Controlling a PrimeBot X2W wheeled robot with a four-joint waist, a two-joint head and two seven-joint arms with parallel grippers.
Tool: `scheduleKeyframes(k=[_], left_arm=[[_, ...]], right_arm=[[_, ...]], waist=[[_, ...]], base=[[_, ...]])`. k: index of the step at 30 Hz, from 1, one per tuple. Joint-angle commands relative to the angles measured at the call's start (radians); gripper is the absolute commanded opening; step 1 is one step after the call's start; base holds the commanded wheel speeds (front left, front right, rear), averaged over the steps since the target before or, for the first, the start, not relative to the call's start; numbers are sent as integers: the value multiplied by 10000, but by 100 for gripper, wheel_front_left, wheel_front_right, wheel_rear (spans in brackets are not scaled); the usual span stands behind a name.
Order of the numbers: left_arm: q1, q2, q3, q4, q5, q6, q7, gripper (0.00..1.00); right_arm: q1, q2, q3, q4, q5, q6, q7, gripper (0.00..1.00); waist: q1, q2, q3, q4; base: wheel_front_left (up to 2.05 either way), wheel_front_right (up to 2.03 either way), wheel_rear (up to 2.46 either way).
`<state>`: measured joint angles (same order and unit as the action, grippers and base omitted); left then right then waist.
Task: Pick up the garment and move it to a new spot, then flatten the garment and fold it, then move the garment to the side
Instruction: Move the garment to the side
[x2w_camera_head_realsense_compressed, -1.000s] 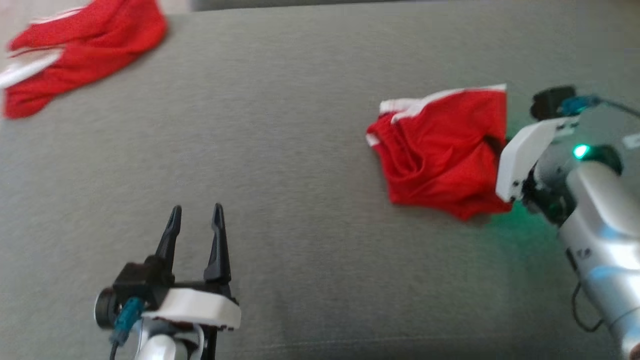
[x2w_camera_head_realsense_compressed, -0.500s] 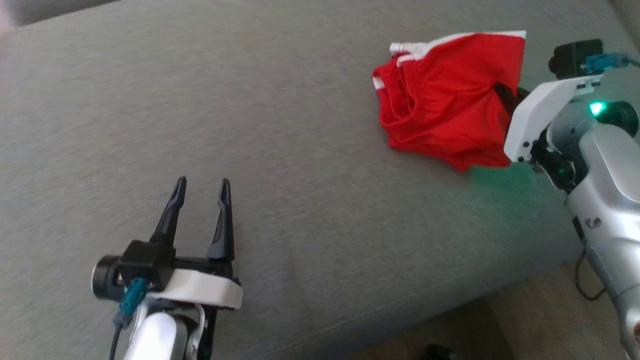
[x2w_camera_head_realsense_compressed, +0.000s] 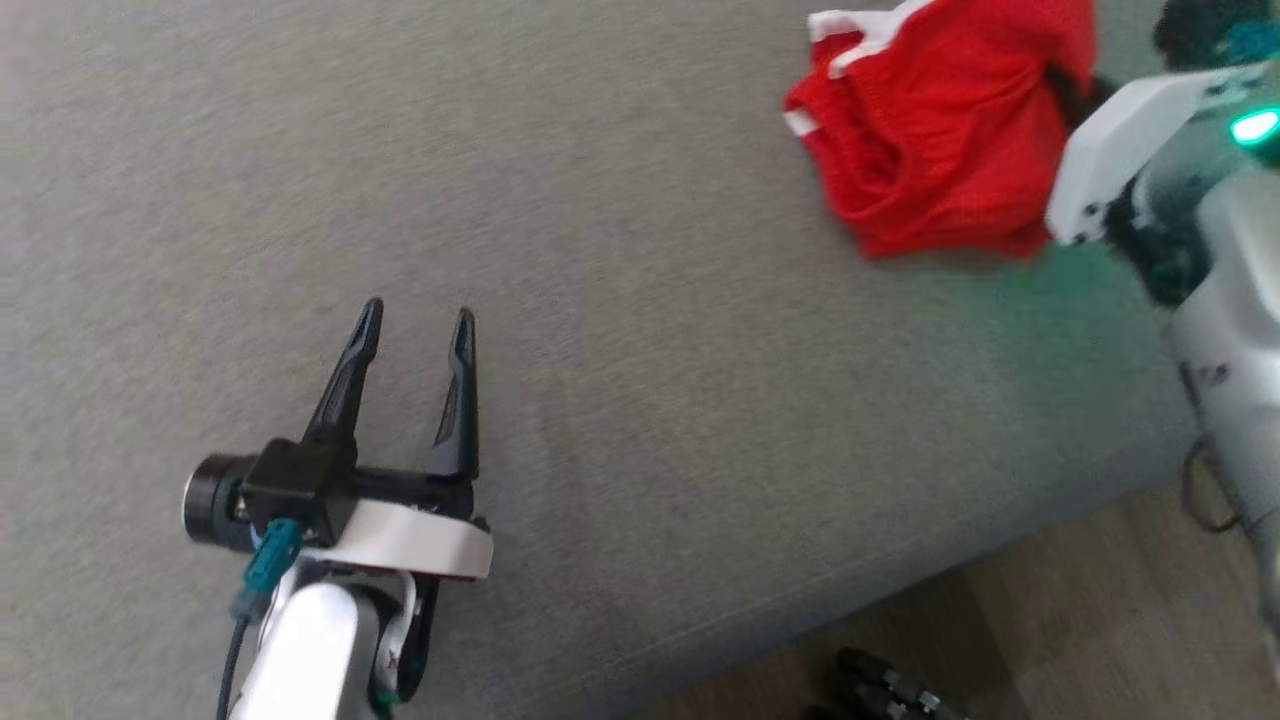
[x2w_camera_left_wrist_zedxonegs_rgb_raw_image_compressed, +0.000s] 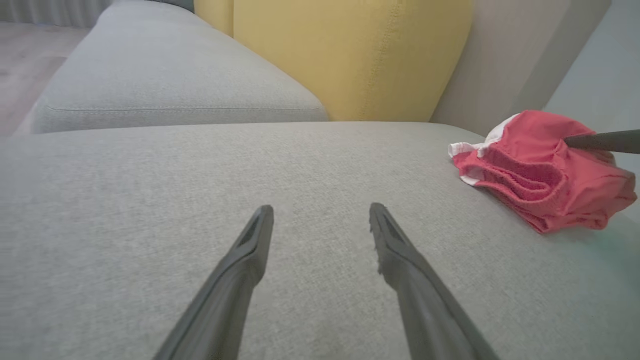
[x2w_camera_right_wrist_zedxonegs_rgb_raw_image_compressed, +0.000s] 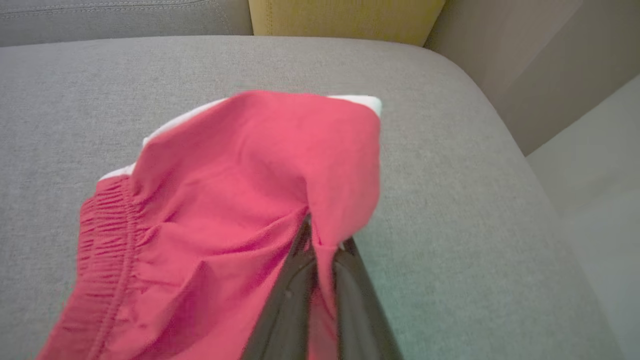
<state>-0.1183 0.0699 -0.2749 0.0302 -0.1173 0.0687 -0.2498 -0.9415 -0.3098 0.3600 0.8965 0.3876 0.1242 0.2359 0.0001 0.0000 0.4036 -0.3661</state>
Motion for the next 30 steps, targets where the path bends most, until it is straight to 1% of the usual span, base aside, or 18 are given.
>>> scheduleKeyframes(k=[1,2,3,8,12,16,22,26,30], left_arm=[[-284,32,233,-427,52,-14,-120,100],[-307,25,200,-465,70,-11,-120,100],[-307,25,200,-465,70,-11,-120,100],[-388,-24,93,-724,84,44,-120,100],[-395,-58,50,-905,42,83,-120,100],[-408,-86,-4,-1025,6,103,-120,100],[-388,-114,-76,-1155,-20,132,-120,100],[-386,-127,-97,-1207,-39,145,-120,100],[-390,-135,-99,-1213,-46,136,-120,100]], right_arm=[[-386,-364,-90,-118,-217,65,-103,0],[-502,-529,-164,-13,-353,65,-107,0],[-502,-529,-164,-13,-353,65,-107,0],[-935,-1389,-562,623,-1066,65,14,0],[-1206,-1965,-1107,1094,-1598,65,8,0],[-1417,-2381,-1707,1514,-2209,65,-3,0],[-1711,-2808,-2618,1870,-3354,65,83,0],[-1822,-2975,-3210,1836,-4139,65,139,0],[-1836,-2796,-3696,1655,-4721,65,280,0]], waist=[[-1,0,202,511],[-1,0,254,679],[-1,0,254,679],[-1,0,459,1380],[-1,0,544,1755],[-1,0,573,1998],[-1,0,601,2181],[-1,0,632,2273],[-1,0,695,2348]], base=[[0,0,0],[0,0,0],[0,0,0],[0,0,0],[0,0,0],[0,0,0],[0,0,0],[0,0,0],[0,0,0]])
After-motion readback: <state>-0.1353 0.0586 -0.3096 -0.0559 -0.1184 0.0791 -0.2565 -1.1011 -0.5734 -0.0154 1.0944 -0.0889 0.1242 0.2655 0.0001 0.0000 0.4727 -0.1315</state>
